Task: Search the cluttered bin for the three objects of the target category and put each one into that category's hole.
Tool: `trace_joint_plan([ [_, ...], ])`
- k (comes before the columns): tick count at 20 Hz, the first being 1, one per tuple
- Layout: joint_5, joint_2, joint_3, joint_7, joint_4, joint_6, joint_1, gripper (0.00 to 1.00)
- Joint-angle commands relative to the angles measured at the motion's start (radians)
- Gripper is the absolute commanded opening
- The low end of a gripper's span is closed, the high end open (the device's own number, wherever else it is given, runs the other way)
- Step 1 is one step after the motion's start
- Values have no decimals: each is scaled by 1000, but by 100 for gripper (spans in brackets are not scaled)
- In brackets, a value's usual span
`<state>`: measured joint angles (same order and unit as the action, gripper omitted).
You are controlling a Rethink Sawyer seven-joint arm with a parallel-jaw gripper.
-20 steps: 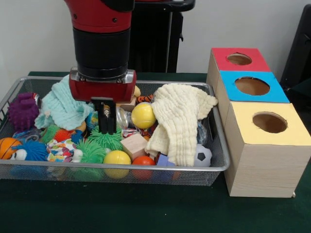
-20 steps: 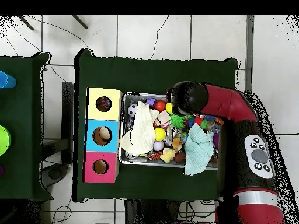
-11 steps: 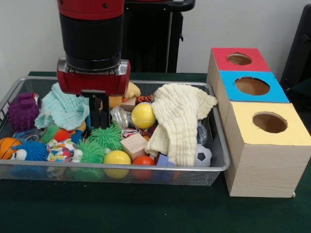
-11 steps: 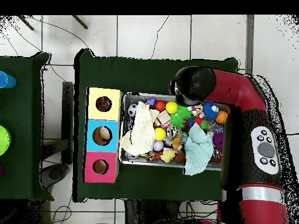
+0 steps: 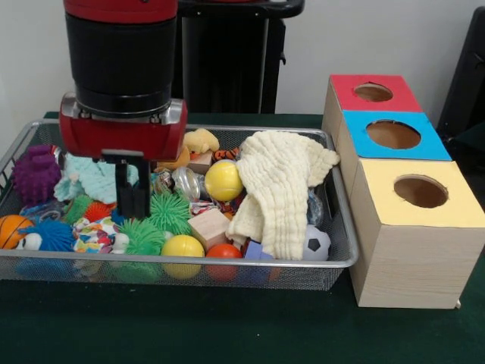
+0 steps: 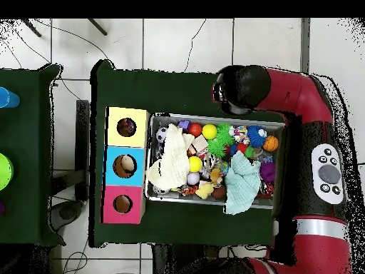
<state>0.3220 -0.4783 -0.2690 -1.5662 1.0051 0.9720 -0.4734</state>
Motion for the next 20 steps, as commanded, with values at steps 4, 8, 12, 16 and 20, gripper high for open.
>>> trace_joint_plan([
  [4,124,121,-87,321,14,-42,-55,0],
  [8,161,119,-77,317,11,-12,-54,0],
  [12,193,107,-62,322,-3,36,-47,0],
  [16,220,117,-64,330,-33,68,-46,0],
  [20,246,109,-56,340,-39,90,-49,0],
])
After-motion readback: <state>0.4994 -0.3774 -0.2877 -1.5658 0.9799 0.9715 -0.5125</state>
